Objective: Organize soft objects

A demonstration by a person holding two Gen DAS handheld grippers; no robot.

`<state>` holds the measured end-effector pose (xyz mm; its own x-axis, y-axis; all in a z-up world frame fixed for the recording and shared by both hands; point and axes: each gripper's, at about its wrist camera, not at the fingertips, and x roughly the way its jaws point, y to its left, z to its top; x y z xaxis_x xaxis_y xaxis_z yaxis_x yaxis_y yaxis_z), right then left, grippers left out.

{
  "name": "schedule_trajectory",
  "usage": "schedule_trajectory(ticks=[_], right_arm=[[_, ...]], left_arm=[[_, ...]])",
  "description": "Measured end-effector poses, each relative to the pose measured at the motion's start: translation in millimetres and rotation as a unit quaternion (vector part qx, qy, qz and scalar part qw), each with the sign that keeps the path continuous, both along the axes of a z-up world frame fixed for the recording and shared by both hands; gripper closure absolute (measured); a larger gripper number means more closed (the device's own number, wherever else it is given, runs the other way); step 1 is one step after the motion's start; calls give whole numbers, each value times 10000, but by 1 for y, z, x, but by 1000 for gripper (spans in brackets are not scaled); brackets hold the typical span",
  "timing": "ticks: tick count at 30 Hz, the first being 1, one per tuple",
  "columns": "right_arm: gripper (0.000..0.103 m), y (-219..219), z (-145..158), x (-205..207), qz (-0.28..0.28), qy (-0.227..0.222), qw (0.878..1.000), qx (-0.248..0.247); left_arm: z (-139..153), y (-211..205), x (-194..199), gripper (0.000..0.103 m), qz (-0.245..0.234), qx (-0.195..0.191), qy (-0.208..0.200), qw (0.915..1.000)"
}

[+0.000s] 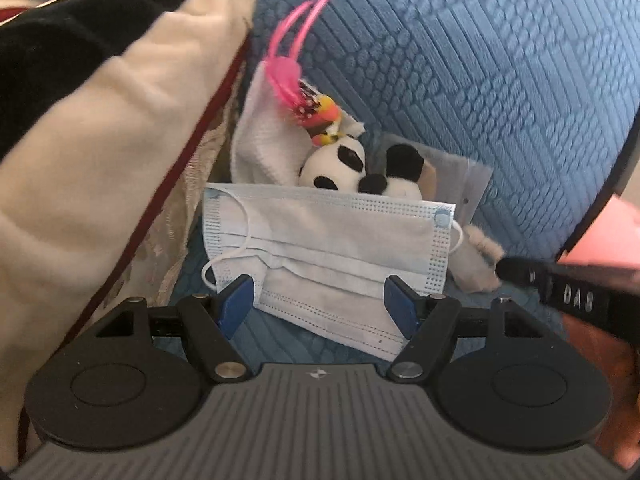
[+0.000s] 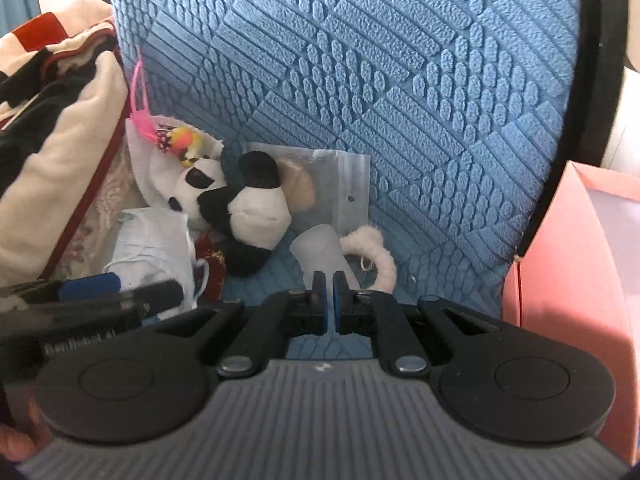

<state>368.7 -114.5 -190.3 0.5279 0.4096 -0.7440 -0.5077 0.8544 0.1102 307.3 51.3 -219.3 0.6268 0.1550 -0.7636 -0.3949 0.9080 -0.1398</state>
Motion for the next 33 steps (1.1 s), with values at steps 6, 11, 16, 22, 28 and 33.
schedule_trajectory(ticks=[6, 11, 16, 22, 28, 33], right_arm=[[56, 5, -7, 9, -79, 3, 10000, 56], [58, 8, -12, 17, -38, 38, 9999, 101], [58, 17, -18, 21, 130, 69, 9999, 27], [59, 26, -30, 25, 222, 201, 9994, -200], [59, 31, -38, 25, 358, 270, 9984, -351], [78, 35, -42, 23, 407, 183, 9976, -537]], left_arm=[[-11, -8, 8, 28, -298, 330, 253, 9987], [-16, -12, 13, 31, -366, 449, 324, 9978], [-19, -15, 16, 37, -414, 434, 416, 9973], [-20, -19, 15, 44, -526, 550, 421, 9962], [-22, -28, 14, 59, -748, 709, 376, 9940], [-23, -31, 11, 72, -843, 717, 360, 9932]])
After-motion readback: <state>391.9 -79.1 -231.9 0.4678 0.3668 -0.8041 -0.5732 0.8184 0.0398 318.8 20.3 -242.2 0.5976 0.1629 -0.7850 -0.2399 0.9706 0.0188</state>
